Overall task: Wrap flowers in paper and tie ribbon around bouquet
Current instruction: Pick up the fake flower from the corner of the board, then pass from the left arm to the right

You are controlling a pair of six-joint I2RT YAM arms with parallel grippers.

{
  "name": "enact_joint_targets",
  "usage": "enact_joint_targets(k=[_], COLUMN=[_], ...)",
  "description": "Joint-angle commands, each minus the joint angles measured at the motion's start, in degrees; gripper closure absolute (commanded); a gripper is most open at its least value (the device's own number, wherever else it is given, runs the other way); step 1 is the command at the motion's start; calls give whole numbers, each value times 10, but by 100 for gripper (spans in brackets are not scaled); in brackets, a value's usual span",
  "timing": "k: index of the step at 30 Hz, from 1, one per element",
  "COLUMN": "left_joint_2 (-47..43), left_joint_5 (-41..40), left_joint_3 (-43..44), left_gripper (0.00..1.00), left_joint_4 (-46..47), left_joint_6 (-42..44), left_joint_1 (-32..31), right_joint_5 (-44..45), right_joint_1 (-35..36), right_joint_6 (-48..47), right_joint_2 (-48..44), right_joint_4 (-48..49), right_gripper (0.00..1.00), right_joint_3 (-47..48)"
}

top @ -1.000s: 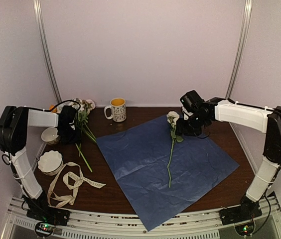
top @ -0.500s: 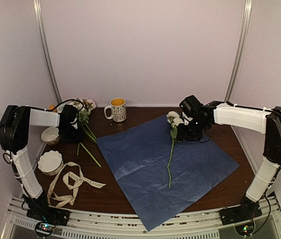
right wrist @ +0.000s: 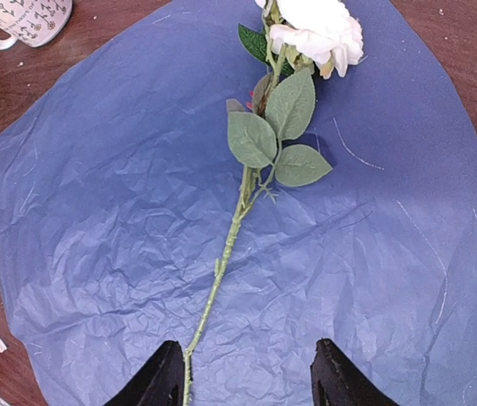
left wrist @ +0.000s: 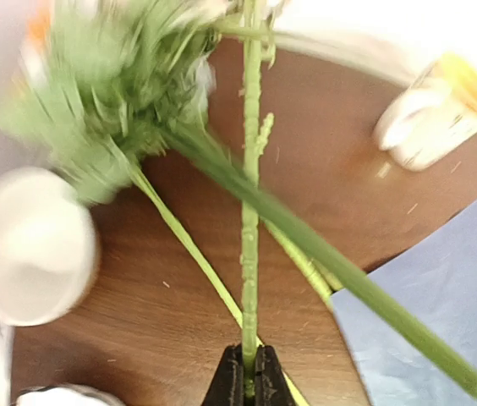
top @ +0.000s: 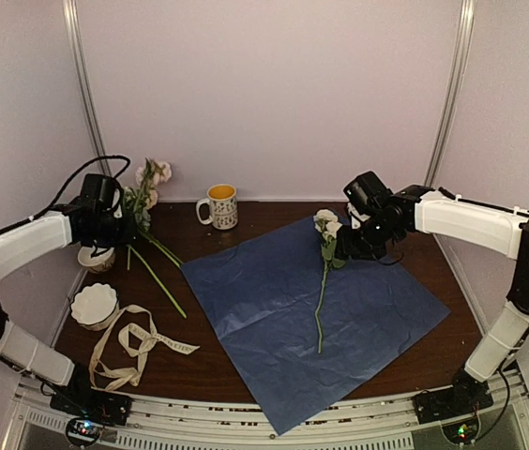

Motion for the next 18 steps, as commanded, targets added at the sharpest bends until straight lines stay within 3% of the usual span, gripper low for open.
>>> enact_joint_targets(k=[1, 3, 7, 11, 14, 18], left_joint_2=[-107, -142, -208, -272, -296, -293], left_joint_5=[-139, -166, -19, 50, 117, 172], left_joint_3=[12, 28, -1, -55, -77, -99], left_gripper=[100, 100, 100, 100, 100, 100], left_joint_4=[-17, -19, 55, 152, 213, 292], left_joint_6=[36, 85, 80, 85, 112, 138], left_joint_1=[-42, -78, -89, -120, -158, -252], right_joint_5=[16, 17, 15, -6, -68, -233], right_joint_1=[9, 10, 13, 30, 71, 142], right_joint_6=[0, 0, -1, -21, -63, -61], right_joint_2=[-29, -33, -35, -52, -82, -109], right_joint_4=[-7, -8, -11, 12, 86, 286], right_gripper=[48, 48, 48, 48, 46, 41], right_joint_3=[0, 3, 11, 20, 29, 36])
